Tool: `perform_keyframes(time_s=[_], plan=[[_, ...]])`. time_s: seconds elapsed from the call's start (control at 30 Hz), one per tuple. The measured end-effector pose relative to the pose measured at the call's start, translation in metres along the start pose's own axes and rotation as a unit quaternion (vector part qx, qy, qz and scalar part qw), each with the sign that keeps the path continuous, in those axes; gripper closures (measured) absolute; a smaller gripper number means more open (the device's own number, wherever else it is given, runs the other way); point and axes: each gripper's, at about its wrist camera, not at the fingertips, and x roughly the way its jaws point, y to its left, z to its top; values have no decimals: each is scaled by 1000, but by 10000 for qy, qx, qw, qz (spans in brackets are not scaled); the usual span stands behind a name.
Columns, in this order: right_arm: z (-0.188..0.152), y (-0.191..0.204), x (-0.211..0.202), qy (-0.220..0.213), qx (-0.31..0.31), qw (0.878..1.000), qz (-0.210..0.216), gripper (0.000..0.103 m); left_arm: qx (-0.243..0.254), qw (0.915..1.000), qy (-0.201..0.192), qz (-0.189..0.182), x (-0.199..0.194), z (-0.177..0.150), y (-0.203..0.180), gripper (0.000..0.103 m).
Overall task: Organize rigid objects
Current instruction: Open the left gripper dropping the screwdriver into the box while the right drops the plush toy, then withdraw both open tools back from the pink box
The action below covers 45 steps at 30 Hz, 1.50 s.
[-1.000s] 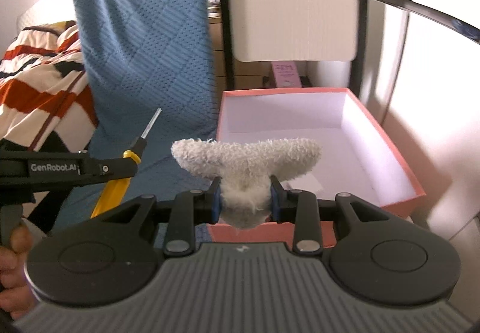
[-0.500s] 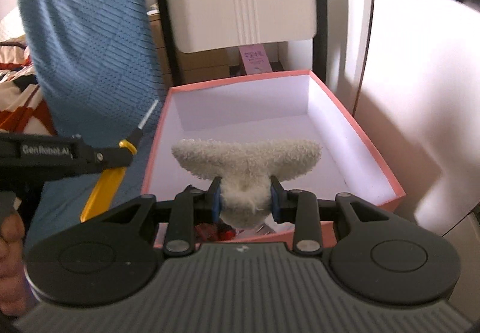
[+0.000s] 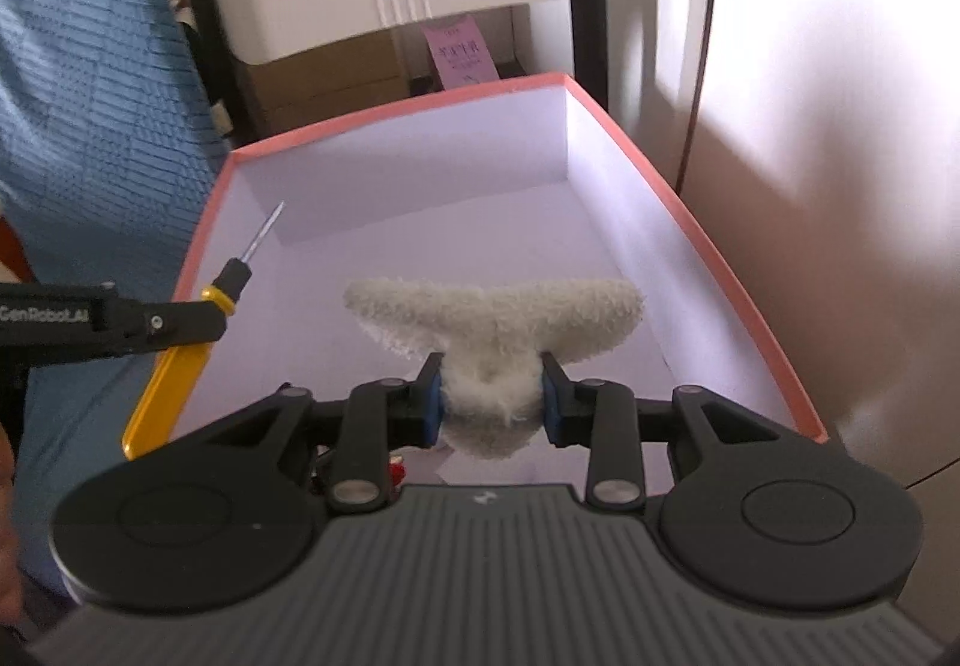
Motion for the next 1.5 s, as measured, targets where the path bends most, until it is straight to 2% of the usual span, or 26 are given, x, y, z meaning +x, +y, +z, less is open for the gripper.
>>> perform_keyframes(time_s=[0.03,0.13,0.17,0.2,0.23,0.43,0.73,1.0,1.23,1.47,1.5], plan=[[0,-2,4,47,48,10000,0,66,-44,10000,38,-5,3,2,2,82],[0,-6,10,148,154,9998,-57,63,-25,10000,-2,-12,4,4,3,69],[0,-6,10,154,180,9997,-70,61,6,10000,-53,18,2,4,2,59],[0,-7,10,152,197,9997,-69,56,50,9999,-94,59,-1,5,1,53],[-1,-6,8,142,212,9997,-64,53,90,9998,-139,82,-3,5,0,53],[1,1,-13,-53,164,9999,7,53,228,9990,-378,120,-34,3,-10,53],[-1,25,-74,-408,-117,9989,205,53,297,9959,-843,147,-106,-9,-22,53],[-12,51,-128,-652,-185,9973,275,53,391,9924,-1163,-15,-179,-31,-26,51],[-26,74,-163,-833,-321,9956,282,53,404,9903,-1327,-96,-220,-55,-26,51],[-41,86,-188,-942,-357,9946,267,51,497,9871,-1515,145,-255,-75,-20,26],[-43,87,-191,-953,-400,9944,227,41,555,9861,-1559,173,-260,-78,-20,18]])
